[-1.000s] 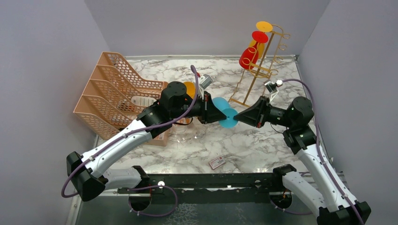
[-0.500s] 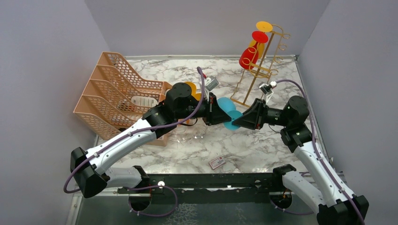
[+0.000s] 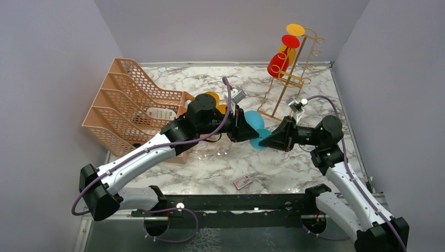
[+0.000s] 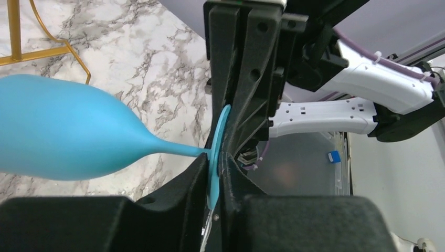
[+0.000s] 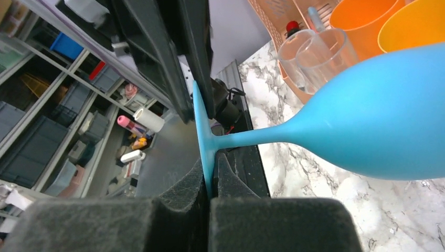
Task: Take the wine glass off the wine glass rack
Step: Place the wine glass at the center of the board.
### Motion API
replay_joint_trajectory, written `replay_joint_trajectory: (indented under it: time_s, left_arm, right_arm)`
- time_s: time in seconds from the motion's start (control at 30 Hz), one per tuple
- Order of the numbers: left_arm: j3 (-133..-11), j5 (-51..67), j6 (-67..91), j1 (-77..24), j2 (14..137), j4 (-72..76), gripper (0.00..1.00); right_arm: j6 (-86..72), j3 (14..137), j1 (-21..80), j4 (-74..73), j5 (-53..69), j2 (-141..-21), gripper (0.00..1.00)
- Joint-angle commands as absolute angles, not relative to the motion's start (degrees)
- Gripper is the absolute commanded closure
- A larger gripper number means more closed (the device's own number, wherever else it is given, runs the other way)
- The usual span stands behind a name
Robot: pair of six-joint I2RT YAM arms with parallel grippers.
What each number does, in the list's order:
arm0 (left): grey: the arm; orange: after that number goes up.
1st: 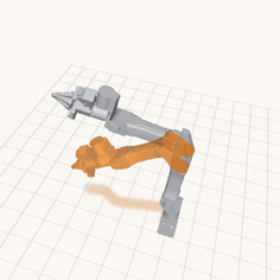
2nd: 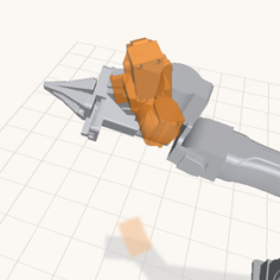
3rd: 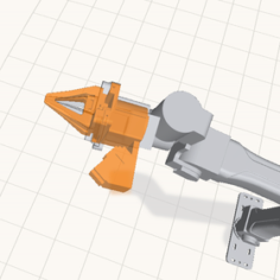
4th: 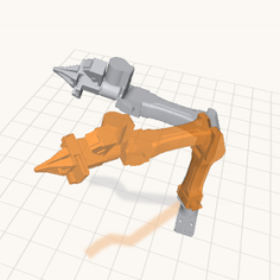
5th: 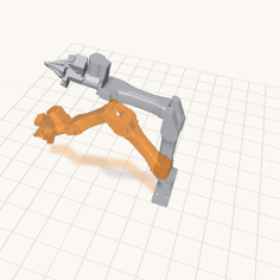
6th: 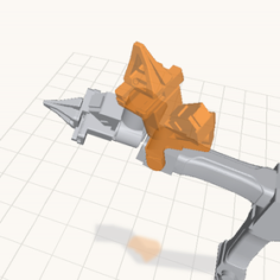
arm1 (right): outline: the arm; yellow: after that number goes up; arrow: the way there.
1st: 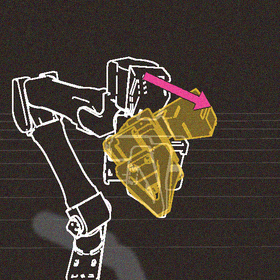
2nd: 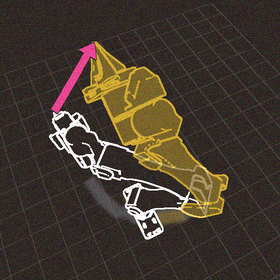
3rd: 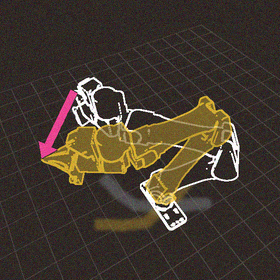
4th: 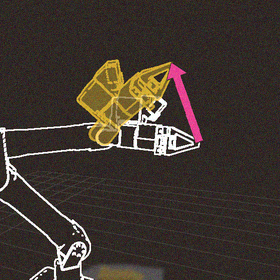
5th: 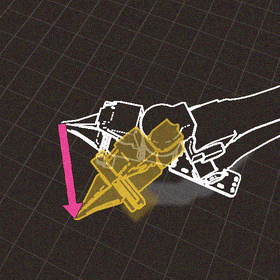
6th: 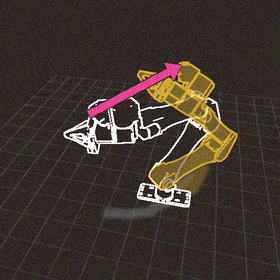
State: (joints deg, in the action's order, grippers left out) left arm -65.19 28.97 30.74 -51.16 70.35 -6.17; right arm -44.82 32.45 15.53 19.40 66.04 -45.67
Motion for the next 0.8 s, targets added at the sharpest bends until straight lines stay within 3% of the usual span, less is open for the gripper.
replay_joint_trajectory:
  time_s: [0.0,0.07,0.17,0.23,0.37,0.43,0.63,0.77]
  left_arm:
    - [-66.6,26.7,28.0,-51.4,66.8,-4.7,0.80]
    - [-67.5,25.4,26.5,-51.4,66.5,-7.3,0.76]
    - [-68.4,23.3,25.0,-51.4,66.5,-10.0,0.54]
    - [-69.6,21.9,23.9,-51.3,66.6,-12.1,0.46]
    - [-71.5,16.3,22.5,-50.8,66.0,-16.1,0.32]
    - [-72.4,14.9,22.6,-49.7,65.8,-17.8,0.31]
    - [-73.8,21.7,26.0,-41.7,67.2,-20.0,0.19]
    - [-71.3,37.1,33.2,-30.2,67.1,-13.7,0.09]
  right_arm:
    - [-39.6,28.8,15.6,26.6,67.9,-46.0,0.99]
    - [-37.5,28.4,15.6,28.8,70.4,-46.9,0.99]
    - [-32.9,28.1,15.6,30.0,72.2,-48.1,0.99]
    - [-29.5,27.1,15.6,31.0,72.8,-48.5,0.99]
    - [-25.4,24.0,15.6,35.7,74.5,-47.3,0.99]
    - [-22.5,22.5,15.6,36.6,77.3,-45.6,0.99]
    - [-7.4,20.0,15.6,27.8,79.8,-39.2,0.99]
    - [-1.9,19.5,15.9,26.8,85.2,-39.7,0.99]
